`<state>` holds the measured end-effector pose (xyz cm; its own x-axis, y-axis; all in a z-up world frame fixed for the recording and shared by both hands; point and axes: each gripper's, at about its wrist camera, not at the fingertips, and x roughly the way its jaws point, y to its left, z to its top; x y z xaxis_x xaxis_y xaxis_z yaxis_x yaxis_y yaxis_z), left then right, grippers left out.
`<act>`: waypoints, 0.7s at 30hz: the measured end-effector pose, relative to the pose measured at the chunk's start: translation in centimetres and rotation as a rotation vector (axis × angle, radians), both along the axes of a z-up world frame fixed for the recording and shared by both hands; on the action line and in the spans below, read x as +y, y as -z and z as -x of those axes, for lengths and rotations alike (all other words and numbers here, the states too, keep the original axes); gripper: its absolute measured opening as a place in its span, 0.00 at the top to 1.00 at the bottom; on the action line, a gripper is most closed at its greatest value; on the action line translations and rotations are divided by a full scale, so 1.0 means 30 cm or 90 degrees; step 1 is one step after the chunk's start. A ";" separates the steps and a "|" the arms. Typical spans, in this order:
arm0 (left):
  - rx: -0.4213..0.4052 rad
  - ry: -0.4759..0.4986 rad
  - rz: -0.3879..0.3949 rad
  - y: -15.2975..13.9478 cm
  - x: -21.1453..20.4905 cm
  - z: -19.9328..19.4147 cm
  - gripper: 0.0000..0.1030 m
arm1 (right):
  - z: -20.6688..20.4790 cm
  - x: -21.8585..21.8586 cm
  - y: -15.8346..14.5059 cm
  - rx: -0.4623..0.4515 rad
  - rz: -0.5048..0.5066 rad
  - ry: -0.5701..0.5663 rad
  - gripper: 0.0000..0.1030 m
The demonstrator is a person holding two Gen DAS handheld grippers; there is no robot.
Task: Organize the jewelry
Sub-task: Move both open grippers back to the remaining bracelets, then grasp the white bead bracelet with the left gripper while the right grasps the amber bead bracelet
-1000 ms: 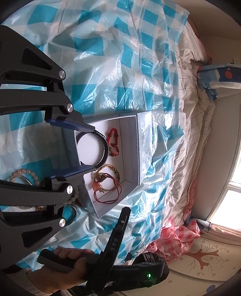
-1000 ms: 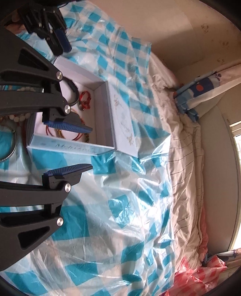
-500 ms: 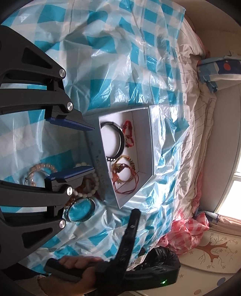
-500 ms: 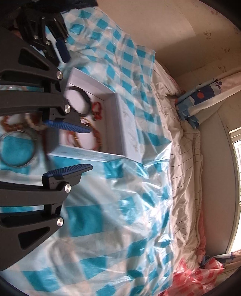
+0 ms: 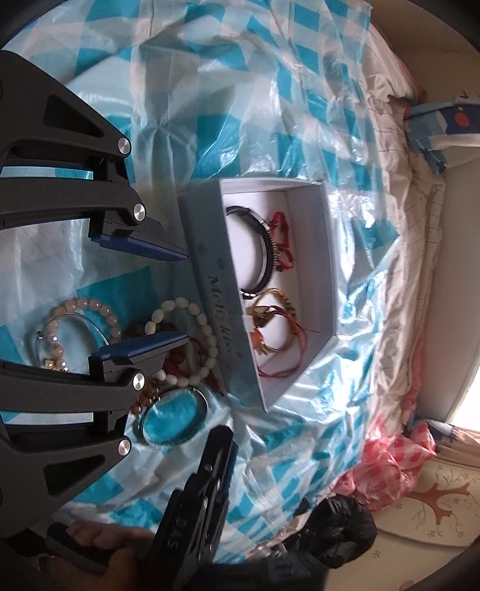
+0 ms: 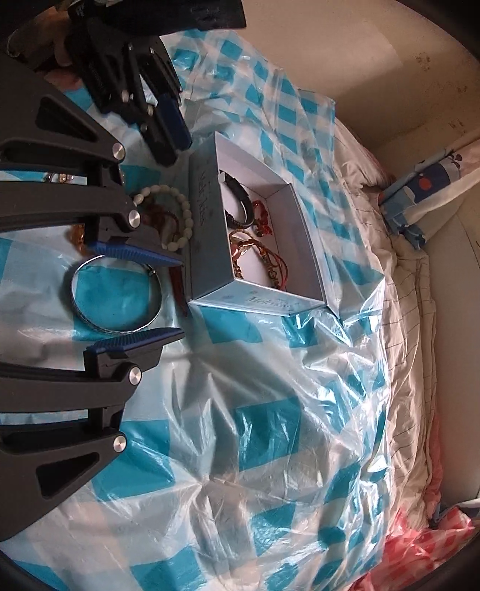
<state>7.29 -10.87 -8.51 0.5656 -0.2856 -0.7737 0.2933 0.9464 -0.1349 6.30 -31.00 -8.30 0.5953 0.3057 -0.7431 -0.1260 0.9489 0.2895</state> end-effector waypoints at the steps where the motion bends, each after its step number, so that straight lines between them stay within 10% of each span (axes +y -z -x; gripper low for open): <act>1: 0.003 -0.006 -0.001 0.011 -0.003 -0.010 0.64 | -0.002 0.003 0.003 0.001 0.004 -0.001 0.66; 21: 0.024 -0.037 -0.108 0.049 0.053 -0.008 0.85 | -0.041 0.036 0.052 0.046 0.023 -0.036 0.65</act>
<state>7.54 -9.27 -9.97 0.5466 -0.1168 -0.8292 0.2353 0.9717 0.0183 7.53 -29.91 -9.87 0.5227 0.3095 -0.7944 -0.1602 0.9508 0.2650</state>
